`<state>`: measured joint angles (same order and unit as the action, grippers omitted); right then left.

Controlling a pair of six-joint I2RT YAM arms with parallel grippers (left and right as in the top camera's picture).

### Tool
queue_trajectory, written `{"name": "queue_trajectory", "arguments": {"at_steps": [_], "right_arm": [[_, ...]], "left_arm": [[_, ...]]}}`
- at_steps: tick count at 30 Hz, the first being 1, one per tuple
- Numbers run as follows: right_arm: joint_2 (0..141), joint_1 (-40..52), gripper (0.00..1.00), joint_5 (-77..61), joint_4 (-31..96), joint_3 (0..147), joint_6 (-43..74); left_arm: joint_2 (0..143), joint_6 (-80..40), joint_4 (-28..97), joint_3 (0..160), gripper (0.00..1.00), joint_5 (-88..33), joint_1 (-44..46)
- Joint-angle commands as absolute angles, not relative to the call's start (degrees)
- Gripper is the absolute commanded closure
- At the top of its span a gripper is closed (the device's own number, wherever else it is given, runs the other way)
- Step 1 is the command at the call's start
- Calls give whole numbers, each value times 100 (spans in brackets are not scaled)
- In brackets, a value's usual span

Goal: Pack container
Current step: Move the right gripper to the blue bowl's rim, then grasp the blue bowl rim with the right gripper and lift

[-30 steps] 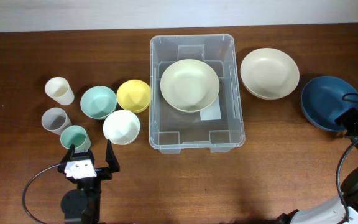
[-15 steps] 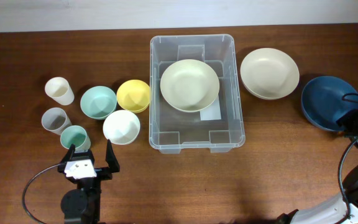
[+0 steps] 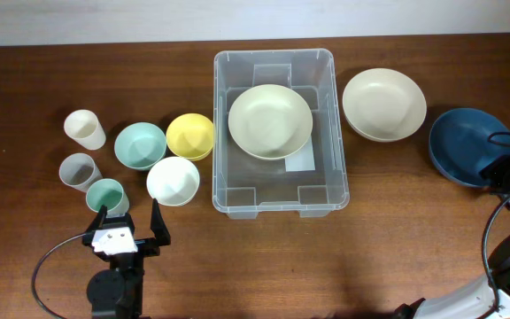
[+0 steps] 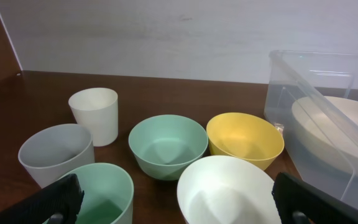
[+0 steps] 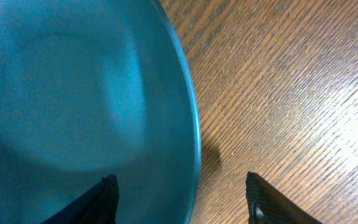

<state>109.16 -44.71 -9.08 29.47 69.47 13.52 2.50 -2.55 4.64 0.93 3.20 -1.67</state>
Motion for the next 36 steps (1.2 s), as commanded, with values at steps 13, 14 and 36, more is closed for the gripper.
{"name": "queue_trajectory", "arguments": {"at_steps": [13, 14, 36], "right_arm": [[11172, -4466, 88, -1011, 2823, 6748, 1450], [11172, -4466, 92, -1013, 2823, 6748, 1459], [7918, -4289, 96, -1411, 3457, 7063, 1599]], "left_arm": [[217, -163, 454, 51, 1, 274, -150], [217, -163, 454, 51, 0, 272, -150], [217, -163, 454, 51, 0, 272, -150]]}}
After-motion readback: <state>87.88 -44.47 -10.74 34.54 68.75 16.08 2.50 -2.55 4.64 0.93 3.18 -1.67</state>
